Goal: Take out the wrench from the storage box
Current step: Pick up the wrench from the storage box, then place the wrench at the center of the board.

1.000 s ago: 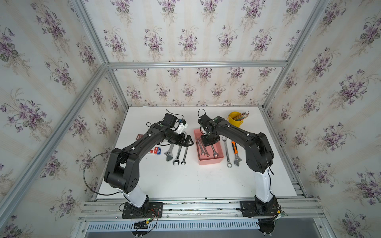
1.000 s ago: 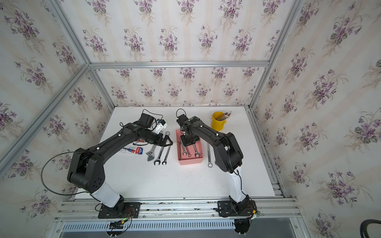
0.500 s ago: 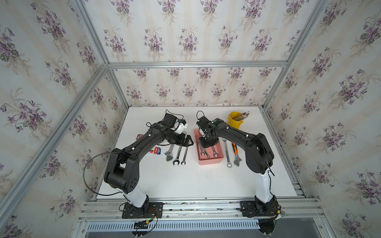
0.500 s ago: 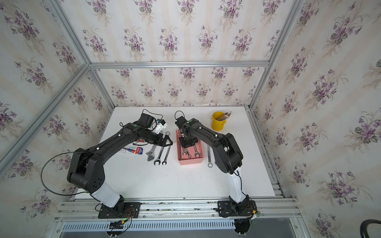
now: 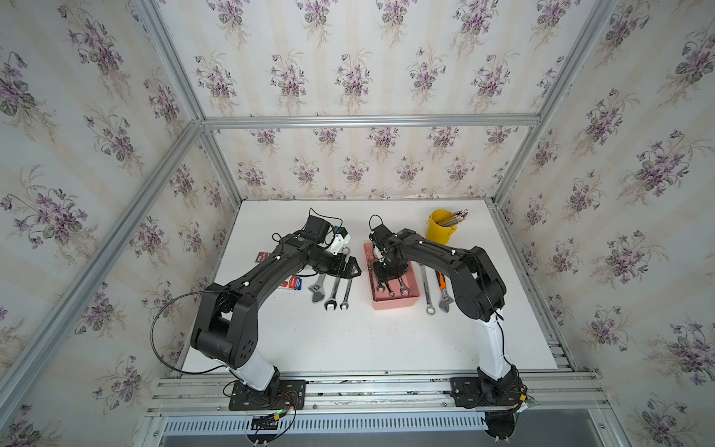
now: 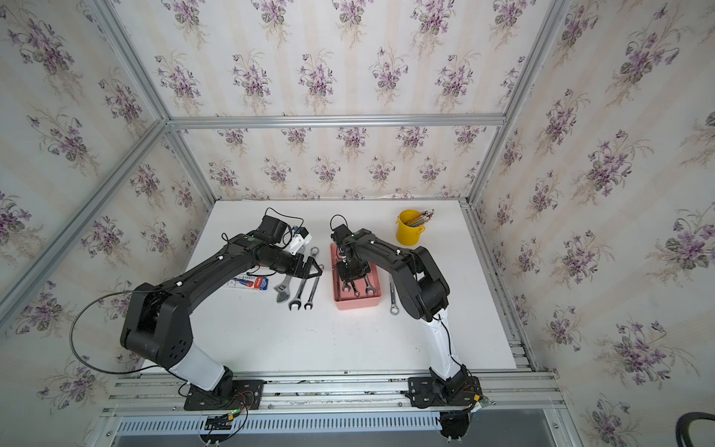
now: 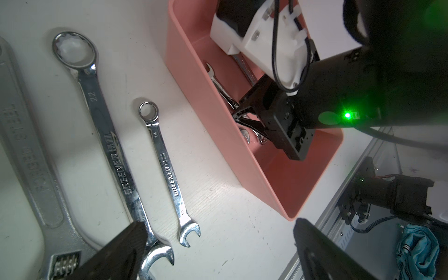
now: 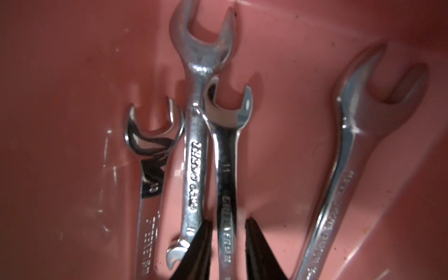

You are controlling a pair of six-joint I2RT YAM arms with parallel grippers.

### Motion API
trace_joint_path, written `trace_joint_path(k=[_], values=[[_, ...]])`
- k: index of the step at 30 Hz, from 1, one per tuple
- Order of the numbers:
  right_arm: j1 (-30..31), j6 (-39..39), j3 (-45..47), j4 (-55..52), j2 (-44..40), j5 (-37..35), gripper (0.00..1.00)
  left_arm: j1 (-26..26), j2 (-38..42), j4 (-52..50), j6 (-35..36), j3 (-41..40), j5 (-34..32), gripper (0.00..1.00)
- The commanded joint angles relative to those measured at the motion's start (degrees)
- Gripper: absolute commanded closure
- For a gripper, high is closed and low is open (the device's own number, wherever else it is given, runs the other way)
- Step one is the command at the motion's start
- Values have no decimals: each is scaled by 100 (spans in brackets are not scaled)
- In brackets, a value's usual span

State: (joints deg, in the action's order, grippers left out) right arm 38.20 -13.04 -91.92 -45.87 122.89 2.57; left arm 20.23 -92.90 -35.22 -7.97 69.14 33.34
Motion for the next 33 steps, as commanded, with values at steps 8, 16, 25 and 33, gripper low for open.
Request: trace_joint_path(k=[8, 16, 25, 33], values=[[-49, 58, 283, -77, 470, -227, 85, -10, 49, -77, -8, -5, -41, 1], [-75, 86, 16, -276, 427, -355, 100, -11, 110, -83, -30, -73, -58, 1], [-75, 92, -684, -709, -160, -676, 100, -10, 16, -53, -47, 68, -27, 1], [-119, 60, -768, -1076, -781, -911, 100, -3, -56, -46, -69, 164, 17, 1]])
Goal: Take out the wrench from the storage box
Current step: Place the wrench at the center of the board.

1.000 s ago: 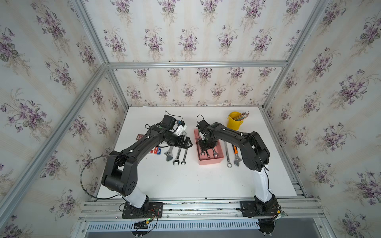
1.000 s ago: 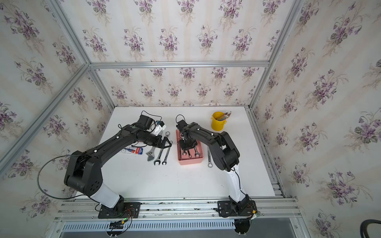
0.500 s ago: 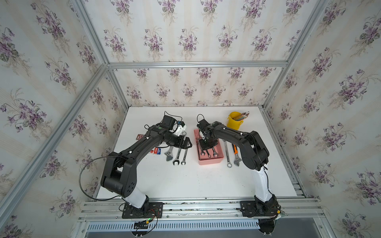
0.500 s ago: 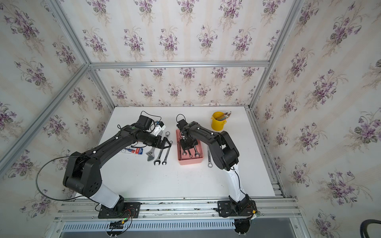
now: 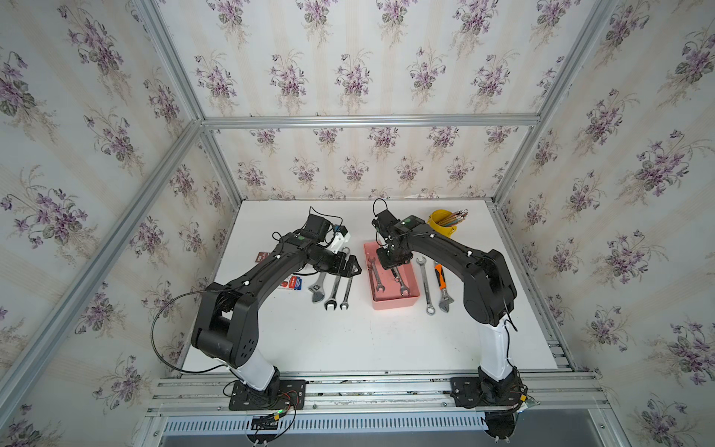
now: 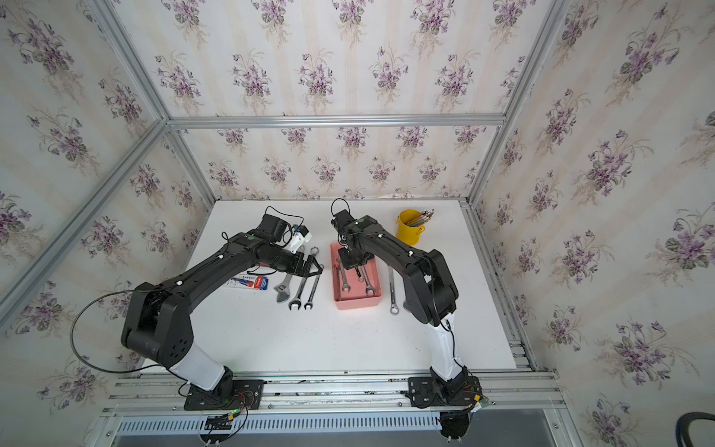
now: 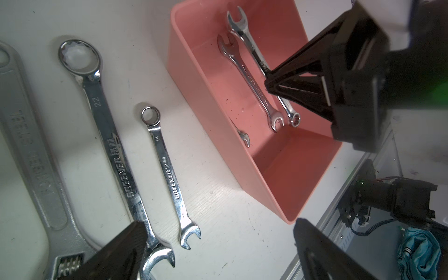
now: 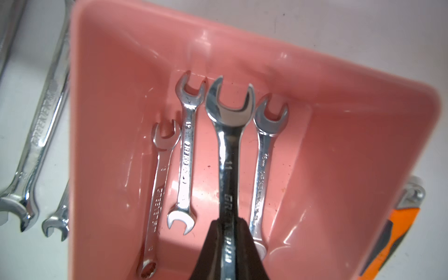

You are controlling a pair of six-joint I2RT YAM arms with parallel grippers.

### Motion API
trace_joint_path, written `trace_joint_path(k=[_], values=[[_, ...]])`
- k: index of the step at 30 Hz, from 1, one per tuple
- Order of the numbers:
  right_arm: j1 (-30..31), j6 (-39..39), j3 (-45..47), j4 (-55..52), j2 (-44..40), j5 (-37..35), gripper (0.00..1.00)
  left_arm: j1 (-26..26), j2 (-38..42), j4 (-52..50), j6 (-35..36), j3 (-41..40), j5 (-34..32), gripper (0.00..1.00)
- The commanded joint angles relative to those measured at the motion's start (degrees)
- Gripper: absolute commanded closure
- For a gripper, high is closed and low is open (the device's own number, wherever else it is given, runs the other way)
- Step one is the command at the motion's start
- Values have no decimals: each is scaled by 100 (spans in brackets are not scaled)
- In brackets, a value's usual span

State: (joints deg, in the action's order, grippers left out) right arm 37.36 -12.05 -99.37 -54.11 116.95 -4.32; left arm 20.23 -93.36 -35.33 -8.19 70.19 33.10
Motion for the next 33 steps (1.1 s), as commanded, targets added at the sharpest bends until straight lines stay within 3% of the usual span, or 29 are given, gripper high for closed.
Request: trace_joint_path(k=[1, 9, 18, 26, 33], values=[[-60, -34, -1, -287, -265, -258, 100, -6, -27, -26, -43, 71, 50, 1], [-572, 161, 743, -400, -1166, -489, 100, 6, -108, 164, -286, 170, 299, 1], [-2062, 730, 2669, 458, -2270, -399, 100, 60, -266, 129, -377, 448, 339, 1], [-2749, 1112, 3906, 1512, -2217, -59, 100, 196, -319, 53, -456, 598, 232, 1], [-3083, 1358, 4083, 1984, -1824, 85, 100, 275, -279, -43, -516, 627, 59, 1]])
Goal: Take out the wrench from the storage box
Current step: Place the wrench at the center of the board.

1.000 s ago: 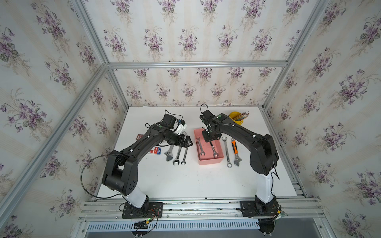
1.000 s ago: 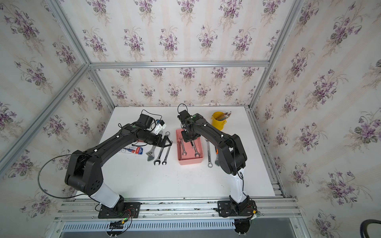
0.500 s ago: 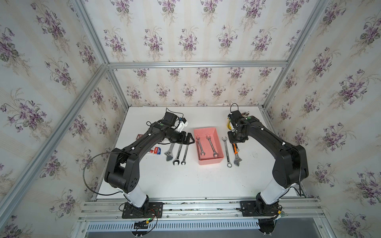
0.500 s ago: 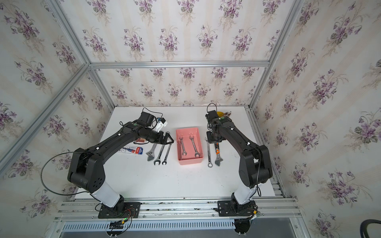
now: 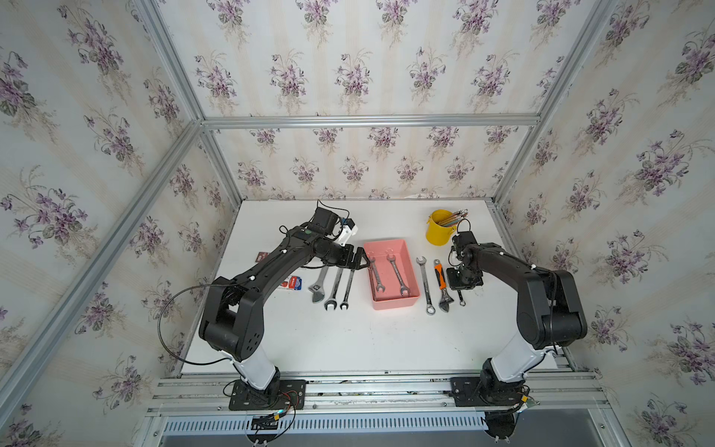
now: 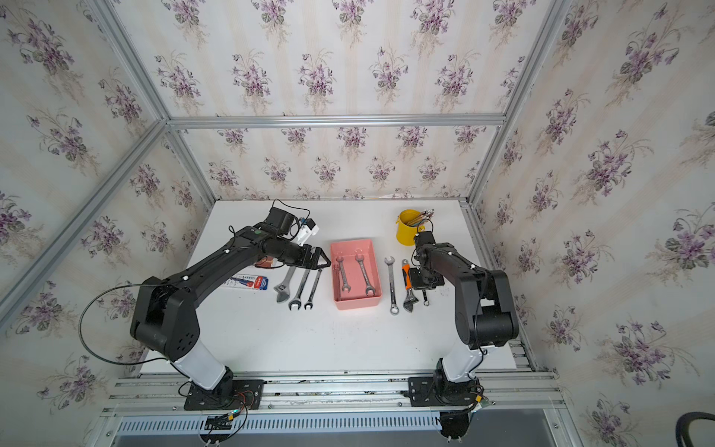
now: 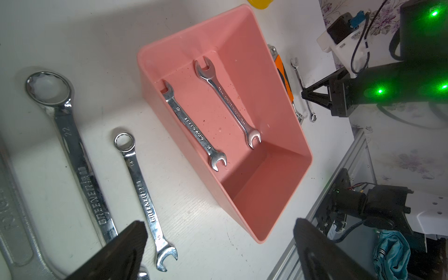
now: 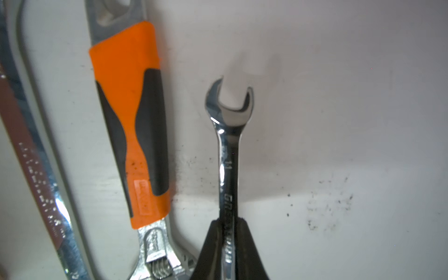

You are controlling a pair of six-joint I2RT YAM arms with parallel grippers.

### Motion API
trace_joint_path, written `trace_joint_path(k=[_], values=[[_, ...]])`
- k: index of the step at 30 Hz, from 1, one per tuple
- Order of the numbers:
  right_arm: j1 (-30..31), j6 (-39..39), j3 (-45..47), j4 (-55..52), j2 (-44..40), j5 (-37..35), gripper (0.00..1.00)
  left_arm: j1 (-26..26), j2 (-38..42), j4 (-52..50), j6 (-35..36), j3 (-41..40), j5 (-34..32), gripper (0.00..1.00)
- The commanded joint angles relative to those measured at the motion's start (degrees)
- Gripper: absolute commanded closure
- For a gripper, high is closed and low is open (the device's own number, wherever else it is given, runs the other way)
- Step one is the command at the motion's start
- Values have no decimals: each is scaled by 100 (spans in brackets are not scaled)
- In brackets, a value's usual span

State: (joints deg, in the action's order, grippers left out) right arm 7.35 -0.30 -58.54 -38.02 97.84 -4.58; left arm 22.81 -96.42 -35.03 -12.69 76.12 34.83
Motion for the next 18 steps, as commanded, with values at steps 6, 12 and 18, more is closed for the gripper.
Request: trace_joint_path(k=[6, 12, 18], values=[[-173, 249, -55, 425, 266, 255, 84, 53, 105, -112, -110, 0, -226, 1], [-67, 152, -736, -167, 25, 355, 70, 56, 115, -264, -16, 78, -302, 1], [811, -399, -1808, -943, -79, 438, 70, 52, 63, -329, 55, 153, -310, 1]])
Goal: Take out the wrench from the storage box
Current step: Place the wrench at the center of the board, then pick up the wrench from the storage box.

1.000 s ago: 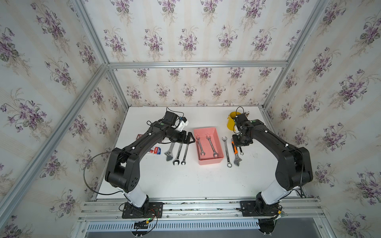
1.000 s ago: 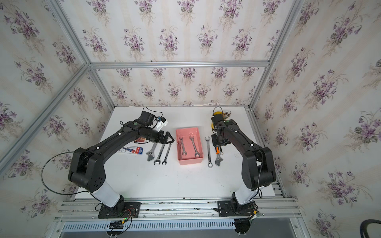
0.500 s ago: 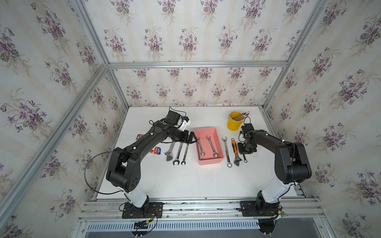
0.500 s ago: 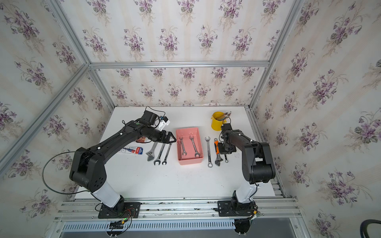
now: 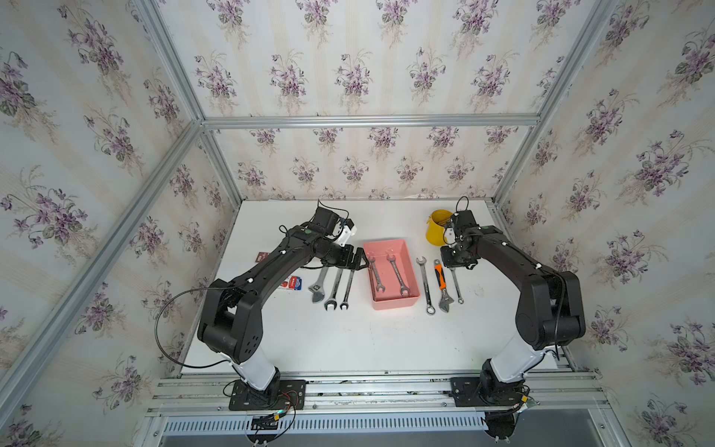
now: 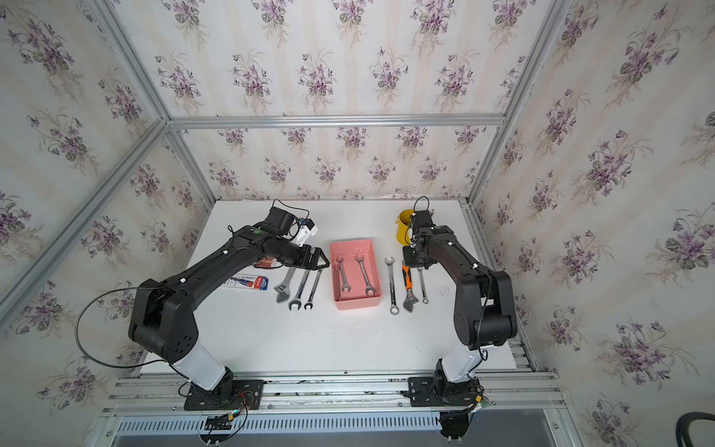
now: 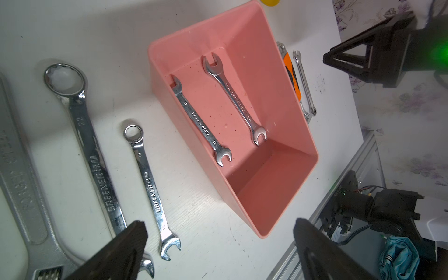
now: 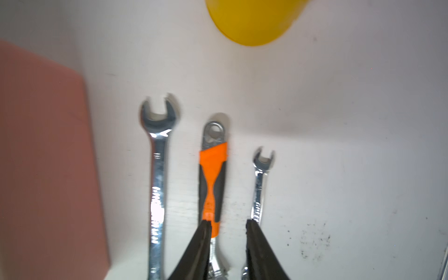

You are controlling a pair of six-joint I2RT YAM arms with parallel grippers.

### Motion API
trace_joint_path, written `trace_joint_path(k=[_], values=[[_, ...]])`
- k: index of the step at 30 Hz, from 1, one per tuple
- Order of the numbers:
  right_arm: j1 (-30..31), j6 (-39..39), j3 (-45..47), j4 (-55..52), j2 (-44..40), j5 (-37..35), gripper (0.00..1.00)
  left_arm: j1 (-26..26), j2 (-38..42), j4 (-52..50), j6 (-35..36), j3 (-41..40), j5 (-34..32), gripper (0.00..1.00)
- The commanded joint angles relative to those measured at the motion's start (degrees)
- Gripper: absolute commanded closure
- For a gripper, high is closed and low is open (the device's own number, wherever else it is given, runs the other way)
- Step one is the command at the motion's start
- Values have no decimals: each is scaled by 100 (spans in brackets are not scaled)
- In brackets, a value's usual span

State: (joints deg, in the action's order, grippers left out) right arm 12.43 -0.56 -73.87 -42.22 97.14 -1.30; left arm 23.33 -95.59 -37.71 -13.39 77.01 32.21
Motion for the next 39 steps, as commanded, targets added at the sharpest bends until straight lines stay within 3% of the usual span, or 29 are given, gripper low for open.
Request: trace_joint_path(k=[1, 10, 22, 33, 39], values=[[522, -498, -447, -603, 37, 125, 70, -13, -30, -79, 152, 84, -55, 1], [2117, -1103, -1651, -810, 1018, 78, 70, -65, 45, -162, 308, -9, -60, 1], [2220, -1010, -1719, -600, 1952, -229, 73, -198, 313, -61, 328, -385, -30, 1], [2229, -940, -1876, -776, 2554, -623, 70, -280, 429, 2, 337, -641, 31, 1], [2221, -946, -1792, -815, 2700, -337, 69, -311, 462, 74, 328, -753, 58, 1]])
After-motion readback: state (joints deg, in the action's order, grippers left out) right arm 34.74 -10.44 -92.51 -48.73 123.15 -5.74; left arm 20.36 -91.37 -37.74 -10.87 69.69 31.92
